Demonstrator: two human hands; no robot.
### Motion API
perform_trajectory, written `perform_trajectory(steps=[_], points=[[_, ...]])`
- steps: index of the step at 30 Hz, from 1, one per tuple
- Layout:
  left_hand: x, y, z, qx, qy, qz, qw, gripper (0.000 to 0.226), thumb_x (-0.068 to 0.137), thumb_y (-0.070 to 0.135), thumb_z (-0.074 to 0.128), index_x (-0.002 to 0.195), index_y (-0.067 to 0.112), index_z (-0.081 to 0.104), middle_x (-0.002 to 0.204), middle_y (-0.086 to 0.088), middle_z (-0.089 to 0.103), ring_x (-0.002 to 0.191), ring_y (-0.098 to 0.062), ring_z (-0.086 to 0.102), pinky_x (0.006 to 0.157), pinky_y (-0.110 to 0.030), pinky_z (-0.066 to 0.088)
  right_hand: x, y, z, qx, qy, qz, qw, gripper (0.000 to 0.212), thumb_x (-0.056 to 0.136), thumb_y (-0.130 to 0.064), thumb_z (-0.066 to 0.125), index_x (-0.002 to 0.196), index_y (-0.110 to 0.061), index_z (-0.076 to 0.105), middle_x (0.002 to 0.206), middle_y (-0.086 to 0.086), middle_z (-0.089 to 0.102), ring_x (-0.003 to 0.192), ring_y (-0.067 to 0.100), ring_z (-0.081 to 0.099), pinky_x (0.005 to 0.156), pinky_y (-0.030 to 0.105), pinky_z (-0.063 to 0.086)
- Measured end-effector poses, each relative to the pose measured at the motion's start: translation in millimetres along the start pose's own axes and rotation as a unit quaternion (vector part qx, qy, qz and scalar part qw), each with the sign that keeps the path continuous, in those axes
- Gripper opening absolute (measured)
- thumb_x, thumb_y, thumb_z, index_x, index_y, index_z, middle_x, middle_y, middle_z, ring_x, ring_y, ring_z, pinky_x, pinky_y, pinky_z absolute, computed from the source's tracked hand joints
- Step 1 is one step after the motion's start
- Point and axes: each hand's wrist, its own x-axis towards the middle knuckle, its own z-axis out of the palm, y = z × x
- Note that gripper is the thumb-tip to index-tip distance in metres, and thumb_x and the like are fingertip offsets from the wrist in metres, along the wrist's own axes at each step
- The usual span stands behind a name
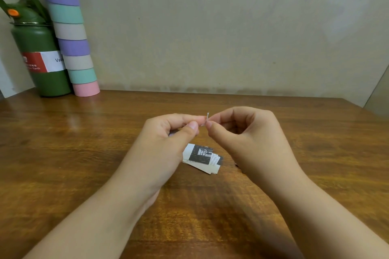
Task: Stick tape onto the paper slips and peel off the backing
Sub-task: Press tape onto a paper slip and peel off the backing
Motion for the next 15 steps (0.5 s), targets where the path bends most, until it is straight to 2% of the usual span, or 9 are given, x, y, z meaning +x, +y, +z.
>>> perform_trajectory(steps=[4,7,9,11,12,13,14,15], points=[[-0.7,-1.0,1.5,0.055,-0.001,0.031,0.998,0.025,0.092,0.015,0.054,0.086,0.03,0.074,0.068,0.021,0.06,0.057,0.007,0.05,0.052,-0.012,0.032,-1.7,4.7,5.9,-0.11,0.041,-0.084,0.99,0.008,0.077,-0.017,0.07,0.069,-0.017,0.07,0.054,-0.009,0.061,0.056,-0.002,0.054,0.053,0.008,0.039],[1.1,-3.1,0.8,0.097,0.0,0.044,0.994,0.027,0.093,0.018,0.053,0.085,0.034,0.074,0.08,0.016,0.06,0.071,0.006,0.051,0.061,-0.019,0.034,-0.2,6.7,4.8,-0.129,0.036,-0.087,0.987,0.008,0.077,-0.016,0.069,0.069,-0.016,0.068,0.054,-0.008,0.059,0.057,-0.001,0.053,0.053,0.008,0.039],[2.0,-3.1,-0.5,0.101,0.01,0.041,0.994,0.027,0.093,0.018,0.053,0.086,0.033,0.074,0.078,0.022,0.062,0.07,0.007,0.051,0.064,-0.023,0.036,2.2,6.4,1.0,-0.127,0.035,-0.065,0.989,0.011,0.079,-0.016,0.068,0.068,-0.017,0.067,0.052,-0.007,0.058,0.055,0.0,0.051,0.051,0.008,0.038],[3.2,-0.6,-1.9,0.094,0.035,0.025,0.995,0.026,0.094,0.017,0.052,0.088,0.031,0.073,0.073,0.025,0.064,0.056,0.002,0.041,0.076,-0.037,0.048,6.8,7.3,-4.6,-0.123,0.033,-0.028,0.991,0.014,0.08,-0.019,0.067,0.066,-0.018,0.066,0.049,-0.009,0.054,0.05,0.0,0.048,0.048,0.008,0.035],[3.7,1.1,-2.9,0.088,0.048,0.01,0.995,0.025,0.094,0.016,0.052,0.089,0.029,0.073,0.07,0.022,0.066,0.081,-0.009,0.056,0.089,-0.05,0.047,9.9,8.6,-8.8,-0.123,0.024,-0.005,0.992,0.015,0.081,-0.022,0.066,0.066,-0.018,0.066,0.048,-0.01,0.053,0.046,0.0,0.046,0.045,0.008,0.034],[4.2,3.0,-4.2,0.08,0.057,-0.005,0.995,0.024,0.095,0.016,0.052,0.089,0.028,0.072,0.068,0.02,0.066,0.092,0.012,0.033,0.097,-0.058,0.038,13.6,10.7,-14.5,-0.128,0.003,0.023,0.992,0.017,0.083,-0.025,0.064,0.067,-0.019,0.067,0.05,-0.01,0.055,0.044,0.0,0.044,0.043,0.009,0.032],[5.1,3.9,-5.6,0.076,0.063,-0.015,0.995,0.024,0.095,0.016,0.052,0.089,0.028,0.072,0.063,0.021,0.064,0.092,-0.001,0.048,0.098,-0.063,0.032,17.3,13.1,-21.2,-0.139,-0.025,0.054,0.989,0.019,0.085,-0.028,0.063,0.068,-0.02,0.067,0.053,-0.009,0.06,0.044,0.0,0.044,0.043,0.009,0.031],[5.7,3.9,-7.2,0.073,0.064,-0.019,0.995,0.025,0.095,0.016,0.052,0.088,0.028,0.073,0.06,0.023,0.062,0.079,-0.011,0.059,0.098,-0.065,0.03,21.1,16.4,-29.2,-0.153,-0.056,0.089,0.983,0.02,0.086,-0.029,0.063,0.069,-0.02,0.068,0.058,-0.007,0.064,0.049,0.001,0.047,0.046,0.012,0.034]])
